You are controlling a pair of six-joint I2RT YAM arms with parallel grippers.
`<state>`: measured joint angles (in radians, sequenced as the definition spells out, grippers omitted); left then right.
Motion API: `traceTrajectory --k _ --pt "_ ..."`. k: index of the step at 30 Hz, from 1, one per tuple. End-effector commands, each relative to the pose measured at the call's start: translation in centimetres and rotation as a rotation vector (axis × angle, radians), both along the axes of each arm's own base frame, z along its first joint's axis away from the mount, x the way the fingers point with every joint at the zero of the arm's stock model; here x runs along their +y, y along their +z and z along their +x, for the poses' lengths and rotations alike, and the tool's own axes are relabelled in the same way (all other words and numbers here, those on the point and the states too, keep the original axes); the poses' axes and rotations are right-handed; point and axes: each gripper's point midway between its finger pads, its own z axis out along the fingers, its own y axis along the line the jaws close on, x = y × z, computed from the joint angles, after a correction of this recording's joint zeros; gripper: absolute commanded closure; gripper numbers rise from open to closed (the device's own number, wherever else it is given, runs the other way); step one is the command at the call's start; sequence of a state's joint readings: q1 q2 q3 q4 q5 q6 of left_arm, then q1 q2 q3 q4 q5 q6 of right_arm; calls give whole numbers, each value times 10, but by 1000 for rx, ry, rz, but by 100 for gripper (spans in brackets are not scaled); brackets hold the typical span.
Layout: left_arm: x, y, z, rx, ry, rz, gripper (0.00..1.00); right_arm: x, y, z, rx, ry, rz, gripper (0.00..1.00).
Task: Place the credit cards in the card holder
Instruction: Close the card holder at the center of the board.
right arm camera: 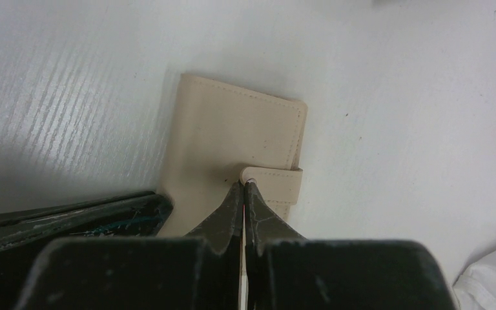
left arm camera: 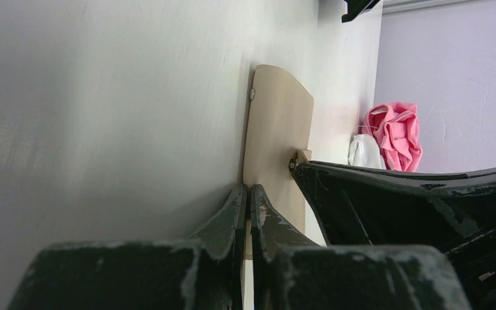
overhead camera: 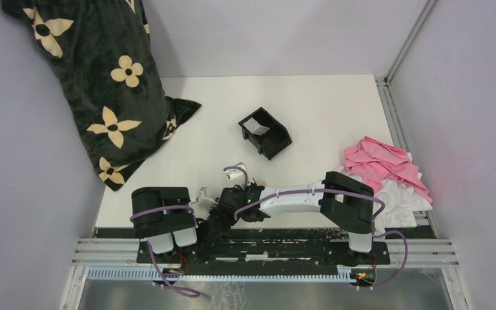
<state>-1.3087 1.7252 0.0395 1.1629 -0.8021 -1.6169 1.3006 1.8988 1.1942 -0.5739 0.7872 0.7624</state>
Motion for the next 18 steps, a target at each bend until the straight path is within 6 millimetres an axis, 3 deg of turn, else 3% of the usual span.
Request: traceTrajectory --k 1,18 --pt "17 -27 -7 47 -9 109 97 5 -7 1 41 -21 67 99" --pt "17 -29 -7 52 -10 115 97 -10 -38 2 127 -74 83 99"
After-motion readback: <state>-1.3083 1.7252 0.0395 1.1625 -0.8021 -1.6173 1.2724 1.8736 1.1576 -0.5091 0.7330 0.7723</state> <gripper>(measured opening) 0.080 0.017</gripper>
